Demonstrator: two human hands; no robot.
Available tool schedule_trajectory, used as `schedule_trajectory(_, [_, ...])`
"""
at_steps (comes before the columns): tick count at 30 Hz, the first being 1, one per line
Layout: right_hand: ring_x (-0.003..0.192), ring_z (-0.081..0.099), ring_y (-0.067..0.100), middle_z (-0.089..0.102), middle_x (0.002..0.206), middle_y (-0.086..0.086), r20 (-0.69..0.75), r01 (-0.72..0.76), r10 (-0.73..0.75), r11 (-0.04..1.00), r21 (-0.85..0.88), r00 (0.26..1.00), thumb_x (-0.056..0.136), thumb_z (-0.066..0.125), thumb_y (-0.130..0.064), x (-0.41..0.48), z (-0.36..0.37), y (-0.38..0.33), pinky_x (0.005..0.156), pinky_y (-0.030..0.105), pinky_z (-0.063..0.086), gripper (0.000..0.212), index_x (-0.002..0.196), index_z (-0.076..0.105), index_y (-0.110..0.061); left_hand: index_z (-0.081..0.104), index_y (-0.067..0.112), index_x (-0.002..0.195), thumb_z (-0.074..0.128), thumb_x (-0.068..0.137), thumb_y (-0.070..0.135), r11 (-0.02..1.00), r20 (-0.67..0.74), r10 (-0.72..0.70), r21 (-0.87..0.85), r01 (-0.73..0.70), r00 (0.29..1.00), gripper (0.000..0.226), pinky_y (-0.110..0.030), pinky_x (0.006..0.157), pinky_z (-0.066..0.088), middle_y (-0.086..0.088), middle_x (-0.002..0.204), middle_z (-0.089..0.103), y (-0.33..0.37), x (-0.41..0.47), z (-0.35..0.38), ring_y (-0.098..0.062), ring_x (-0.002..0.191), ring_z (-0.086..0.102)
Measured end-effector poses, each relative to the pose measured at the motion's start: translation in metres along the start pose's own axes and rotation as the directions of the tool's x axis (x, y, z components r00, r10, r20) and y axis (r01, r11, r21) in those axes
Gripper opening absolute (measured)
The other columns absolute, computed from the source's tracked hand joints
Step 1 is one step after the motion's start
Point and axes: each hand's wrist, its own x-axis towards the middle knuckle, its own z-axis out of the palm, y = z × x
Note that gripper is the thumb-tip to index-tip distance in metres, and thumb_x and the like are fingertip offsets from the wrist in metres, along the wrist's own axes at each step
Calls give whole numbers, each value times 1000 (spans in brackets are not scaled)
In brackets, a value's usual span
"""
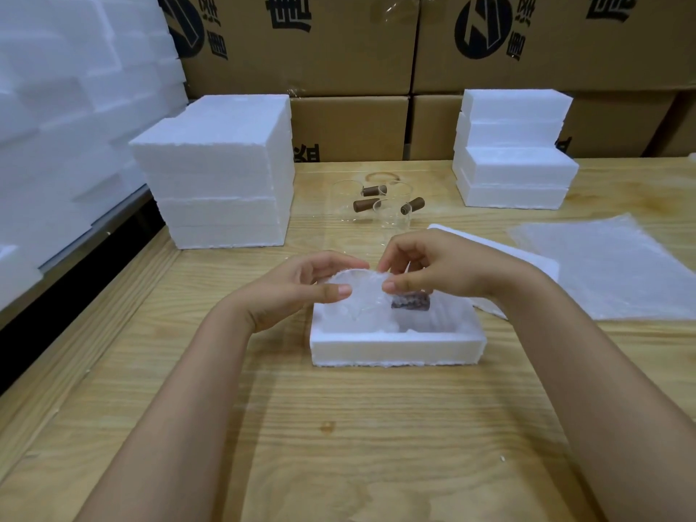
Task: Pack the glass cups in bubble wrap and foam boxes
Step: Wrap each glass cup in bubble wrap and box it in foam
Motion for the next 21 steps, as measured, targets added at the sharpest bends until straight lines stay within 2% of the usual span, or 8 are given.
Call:
schedule_trajectory(3, [65, 57, 1, 66, 83, -3, 11, -8, 8, 999, 35, 1000, 80, 75, -23, 2, 0, 4, 59, 15, 44, 14, 90, 64, -24, 63, 22, 120, 68, 79, 24, 1000, -17, -4, -14, 4, 1000, 41, -17, 90, 49, 14, 123, 65, -3, 0, 0, -4, 117, 58])
schedule_trajectory(6, [65, 58, 0, 67, 78, -11, 8, 8, -8, 1000, 17, 1000, 81, 73, -31, 1, -2, 8, 58, 14, 43, 9, 87, 67, -30, 60, 23, 125, 67, 81, 27, 1000, -10, 10, 12, -10, 1000, 45, -22, 95, 47, 14, 127, 63, -4, 0, -1, -3, 122, 54])
schedule_trajectory(9, [69, 58, 2, 67, 79, -16, -339, 1, 25, 997, 75, 941, 85, 67, -39, -1, -13, 19, 62, 19, 43, 11, 87, 69, -29, 52, 27, 134, 61, 83, 42, 996, -91, 3, -90, -11, 996, 54, -34, 107, 40, 11, 133, 60, -5, 0, 0, -7, 127, 51])
schedule_trajectory(11, [80, 57, 6, 63, 90, -14, -496, -122, 76, 991, -61, 865, 84, 68, -40, -9, -29, 31, 65, 22, 40, 16, 93, 65, -27, 53, 28, 132, 53, 82, 48, 986, -174, -37, -167, 7, 984, 54, -39, 110, 39, 9, 131, 62, -6, 1, 0, -9, 125, 54])
schedule_trajectory(13, [96, 53, 13, 56, 107, -7, -372, -341, 219, 890, -303, 902, 80, 70, -46, -18, -44, 45, 73, 26, 38, 32, 103, 62, -26, 54, 26, 131, 50, 82, 47, 986, -198, -44, -167, 11, 979, 53, -39, 108, 41, 5, 130, 63, -6, 3, 2, -12, 123, 55])
schedule_trajectory(16, [108, 42, 22, 42, 113, 2, -242, -505, 444, 731, -460, 863, 76, 66, -59, -24, -54, 52, 84, 34, 37, 38, 97, 61, -28, 56, 22, 128, 49, 82, 45, 984, -194, -62, -175, 27, 979, 52, -36, 102, 46, -1, 128, 63, -5, 4, 7, -17, 120, 59])
schedule_trajectory(19, [116, 36, 25, 37, 113, 4, -266, -498, 421, 721, -482, 867, 83, 58, -58, -23, -54, 54, 96, 39, 36, 29, 94, 58, -31, 58, 22, 125, 50, 82, 45, 980, -203, -76, -194, 36, 976, 50, -35, 101, 46, -2, 127, 64, -5, 5, 9, -16, 118, 60])
schedule_trajectory(21, [115, 39, 25, 41, 113, 4, -268, -480, 398, 731, -485, 877, 86, 58, -53, -23, -52, 55, 93, 37, 37, 24, 93, 59, -30, 59, 22, 124, 57, 87, 45, 978, -210, -81, -207, 36, 974, 44, -35, 101, 46, -2, 126, 64, -5, 5, 10, -16, 118, 60])
